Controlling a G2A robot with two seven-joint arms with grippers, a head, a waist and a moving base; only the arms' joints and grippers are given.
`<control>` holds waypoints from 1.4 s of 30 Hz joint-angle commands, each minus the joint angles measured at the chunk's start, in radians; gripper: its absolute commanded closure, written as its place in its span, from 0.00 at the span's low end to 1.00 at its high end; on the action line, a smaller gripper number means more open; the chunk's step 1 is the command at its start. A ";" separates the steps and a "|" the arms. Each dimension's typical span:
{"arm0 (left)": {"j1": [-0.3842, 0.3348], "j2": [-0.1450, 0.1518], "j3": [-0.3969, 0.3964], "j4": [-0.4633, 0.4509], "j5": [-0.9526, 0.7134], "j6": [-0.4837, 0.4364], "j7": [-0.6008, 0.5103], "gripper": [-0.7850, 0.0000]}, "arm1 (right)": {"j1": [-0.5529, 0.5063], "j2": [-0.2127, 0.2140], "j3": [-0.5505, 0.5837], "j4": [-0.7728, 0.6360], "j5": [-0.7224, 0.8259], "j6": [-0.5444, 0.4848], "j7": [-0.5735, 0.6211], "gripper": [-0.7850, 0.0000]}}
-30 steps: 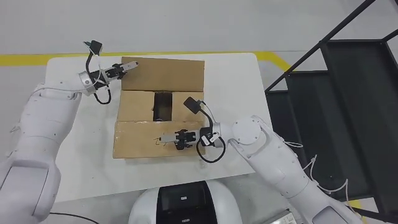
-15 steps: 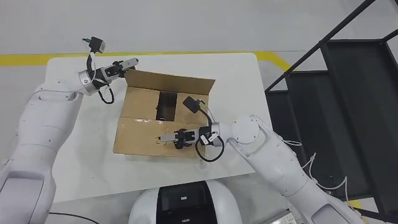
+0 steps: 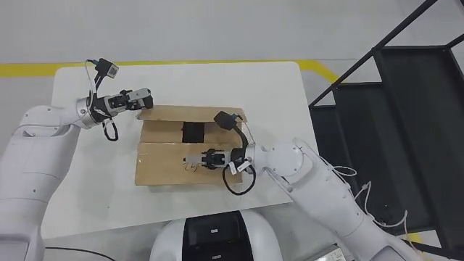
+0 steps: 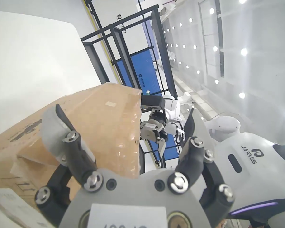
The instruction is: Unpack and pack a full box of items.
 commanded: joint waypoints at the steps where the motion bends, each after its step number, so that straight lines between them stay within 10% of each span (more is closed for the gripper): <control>1: 0.011 0.010 0.000 -0.020 0.011 0.004 -0.004 0.00 | -0.032 0.007 0.014 -0.044 -0.026 0.017 -0.009 0.00; 42: 0.068 0.170 0.116 -0.224 0.058 0.175 -0.174 0.00 | -0.033 0.008 0.006 -0.043 -0.112 0.211 -0.151 0.00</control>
